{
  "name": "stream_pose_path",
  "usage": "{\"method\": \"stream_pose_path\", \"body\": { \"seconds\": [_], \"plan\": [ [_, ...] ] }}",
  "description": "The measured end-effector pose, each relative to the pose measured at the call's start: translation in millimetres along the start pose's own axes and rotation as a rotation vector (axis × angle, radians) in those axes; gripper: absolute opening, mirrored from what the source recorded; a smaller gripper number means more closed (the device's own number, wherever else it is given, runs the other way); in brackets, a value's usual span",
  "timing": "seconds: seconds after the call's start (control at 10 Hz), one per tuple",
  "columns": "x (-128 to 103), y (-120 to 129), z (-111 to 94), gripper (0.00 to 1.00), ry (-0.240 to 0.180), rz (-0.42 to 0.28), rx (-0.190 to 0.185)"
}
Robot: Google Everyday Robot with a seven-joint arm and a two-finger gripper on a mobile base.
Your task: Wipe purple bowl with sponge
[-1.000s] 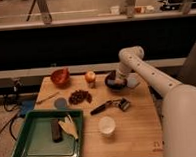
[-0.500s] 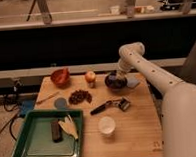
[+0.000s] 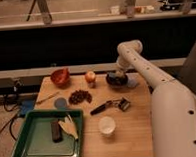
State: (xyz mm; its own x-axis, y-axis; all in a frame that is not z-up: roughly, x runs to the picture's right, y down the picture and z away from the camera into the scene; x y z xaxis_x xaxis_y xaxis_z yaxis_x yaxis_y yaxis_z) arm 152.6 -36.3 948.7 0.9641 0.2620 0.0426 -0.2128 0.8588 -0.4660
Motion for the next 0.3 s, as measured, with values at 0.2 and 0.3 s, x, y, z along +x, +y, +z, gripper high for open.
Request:
{"method": "stream_pose_path", "body": {
  "seconds": [0.2, 0.3],
  "plan": [
    [-4, 8, 1, 0.00, -0.015, -0.017, -0.020],
    [-6, 18, -1, 0.00, -0.027, -0.027, -0.035]
  ]
}}
